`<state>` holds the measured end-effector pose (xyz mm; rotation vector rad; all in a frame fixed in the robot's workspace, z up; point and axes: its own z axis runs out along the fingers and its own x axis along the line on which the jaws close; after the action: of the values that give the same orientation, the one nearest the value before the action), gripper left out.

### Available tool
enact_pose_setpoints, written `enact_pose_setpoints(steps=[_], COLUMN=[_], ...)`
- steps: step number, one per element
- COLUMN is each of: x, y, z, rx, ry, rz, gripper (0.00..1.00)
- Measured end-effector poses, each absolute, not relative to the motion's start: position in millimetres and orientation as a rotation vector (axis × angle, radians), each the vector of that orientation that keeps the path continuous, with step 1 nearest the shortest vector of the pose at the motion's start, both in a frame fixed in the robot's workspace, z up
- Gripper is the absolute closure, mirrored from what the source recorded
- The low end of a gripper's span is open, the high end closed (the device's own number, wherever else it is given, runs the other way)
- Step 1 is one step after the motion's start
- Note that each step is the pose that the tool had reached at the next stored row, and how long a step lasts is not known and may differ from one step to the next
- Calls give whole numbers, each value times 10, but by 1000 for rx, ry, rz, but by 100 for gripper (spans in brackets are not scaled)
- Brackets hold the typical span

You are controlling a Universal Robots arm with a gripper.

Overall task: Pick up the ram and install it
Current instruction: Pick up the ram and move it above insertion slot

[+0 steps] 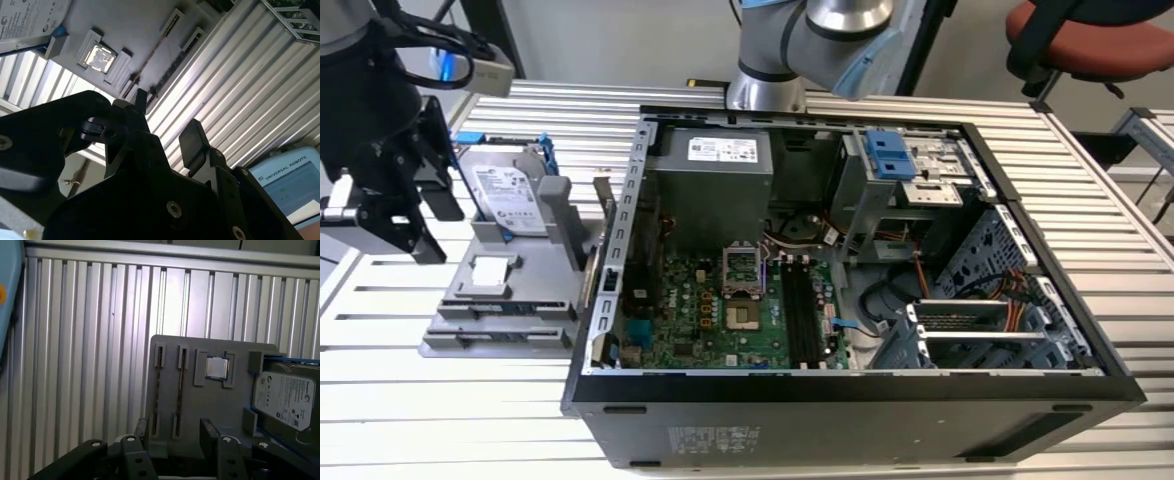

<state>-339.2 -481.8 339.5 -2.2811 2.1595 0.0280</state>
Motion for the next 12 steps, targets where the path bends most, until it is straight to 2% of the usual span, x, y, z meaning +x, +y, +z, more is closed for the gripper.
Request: enact_pose_setpoints(steps=[12], x=[-3391], y=[-4818], z=[3275], rx=[-2278], ry=[2158], rz=[32], gripper=[0])
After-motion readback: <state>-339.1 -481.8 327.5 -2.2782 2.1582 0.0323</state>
